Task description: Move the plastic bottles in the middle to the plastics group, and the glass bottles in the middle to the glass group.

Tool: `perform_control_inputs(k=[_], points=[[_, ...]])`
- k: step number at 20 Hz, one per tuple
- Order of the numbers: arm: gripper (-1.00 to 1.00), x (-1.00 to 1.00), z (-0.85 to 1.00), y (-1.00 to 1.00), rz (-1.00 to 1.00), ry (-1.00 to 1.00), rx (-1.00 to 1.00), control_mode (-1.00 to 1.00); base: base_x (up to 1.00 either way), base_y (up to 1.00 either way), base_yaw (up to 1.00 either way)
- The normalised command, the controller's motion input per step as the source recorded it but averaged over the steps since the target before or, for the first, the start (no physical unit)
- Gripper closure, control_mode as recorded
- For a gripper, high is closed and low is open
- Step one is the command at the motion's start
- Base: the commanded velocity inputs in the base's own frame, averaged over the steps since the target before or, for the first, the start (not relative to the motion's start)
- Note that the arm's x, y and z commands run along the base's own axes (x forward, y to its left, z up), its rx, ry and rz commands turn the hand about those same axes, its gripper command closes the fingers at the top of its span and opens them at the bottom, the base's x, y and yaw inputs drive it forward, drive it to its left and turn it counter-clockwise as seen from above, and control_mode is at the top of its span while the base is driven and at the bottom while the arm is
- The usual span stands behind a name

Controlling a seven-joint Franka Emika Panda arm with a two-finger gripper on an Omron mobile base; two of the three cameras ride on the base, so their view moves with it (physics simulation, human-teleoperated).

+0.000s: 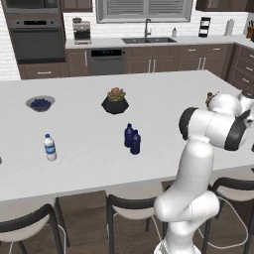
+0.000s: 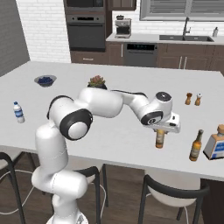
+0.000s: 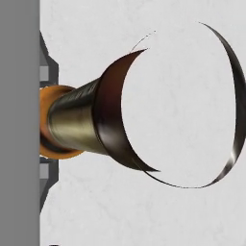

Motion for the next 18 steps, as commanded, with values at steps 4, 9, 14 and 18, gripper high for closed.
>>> perform_control_inputs(k=[4,9,14,18], points=[[1.00,-0.27,0.00,-0.30,-0.08,-0.11,0.00,-1.00,0.00,0.00,0.00],[1.00,-0.21,-0.02,-0.21,-0.07,-0.14,0.00,-1.00,0.00,0.00,0.00],[1.00,-0.41,0.00,-0.01,-0.03,-0.13,0.00,-1.00,0.00,0.00,0.00],[1.00,-0.26,0.00,0.00,-0.01,-0.05,0.00,-1.00,0.00,0.00,0.00]])
